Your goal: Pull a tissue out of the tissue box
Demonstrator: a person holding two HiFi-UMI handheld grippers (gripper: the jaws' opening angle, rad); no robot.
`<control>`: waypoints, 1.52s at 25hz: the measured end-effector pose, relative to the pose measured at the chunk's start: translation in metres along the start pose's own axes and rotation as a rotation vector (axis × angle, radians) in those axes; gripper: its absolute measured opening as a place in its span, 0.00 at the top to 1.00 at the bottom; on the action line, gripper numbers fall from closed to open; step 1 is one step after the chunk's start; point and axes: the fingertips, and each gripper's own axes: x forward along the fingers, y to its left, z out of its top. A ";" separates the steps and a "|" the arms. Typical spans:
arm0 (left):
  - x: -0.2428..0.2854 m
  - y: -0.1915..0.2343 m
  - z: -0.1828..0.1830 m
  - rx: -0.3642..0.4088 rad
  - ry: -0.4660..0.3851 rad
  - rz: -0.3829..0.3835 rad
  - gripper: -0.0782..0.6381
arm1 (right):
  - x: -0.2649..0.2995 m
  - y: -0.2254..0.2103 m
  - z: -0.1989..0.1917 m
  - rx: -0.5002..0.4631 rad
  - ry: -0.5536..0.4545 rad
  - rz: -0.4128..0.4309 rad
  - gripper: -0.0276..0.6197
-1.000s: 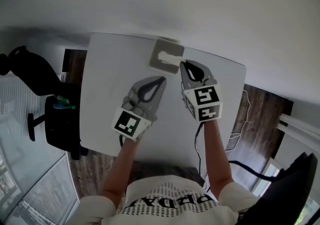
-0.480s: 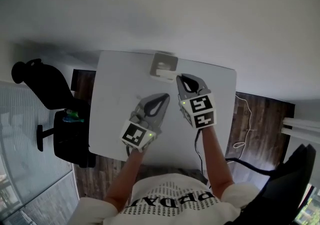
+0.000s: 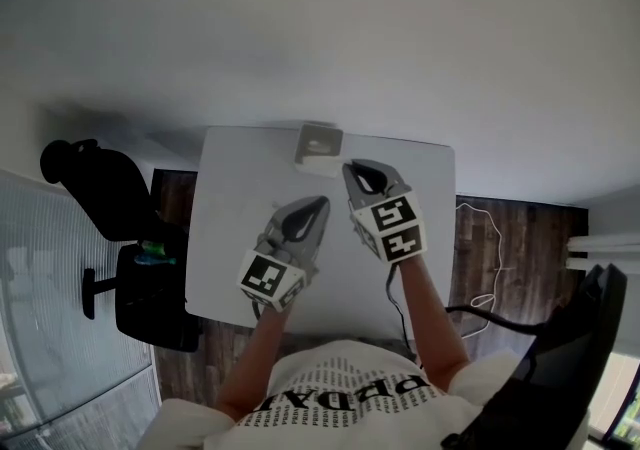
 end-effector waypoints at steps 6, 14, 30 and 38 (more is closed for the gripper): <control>-0.008 -0.007 0.021 0.007 -0.018 0.024 0.90 | -0.029 0.014 0.026 -0.021 -0.060 0.025 0.94; -0.024 -0.020 0.046 0.031 -0.013 0.062 0.90 | -0.074 0.038 0.049 -0.001 -0.152 0.070 0.94; -0.044 -0.038 0.065 0.078 -0.012 0.118 0.90 | -0.123 0.042 0.057 -0.012 -0.212 0.053 0.94; -0.048 -0.043 0.069 0.076 -0.019 0.102 0.90 | -0.130 0.049 0.053 -0.014 -0.204 0.030 0.94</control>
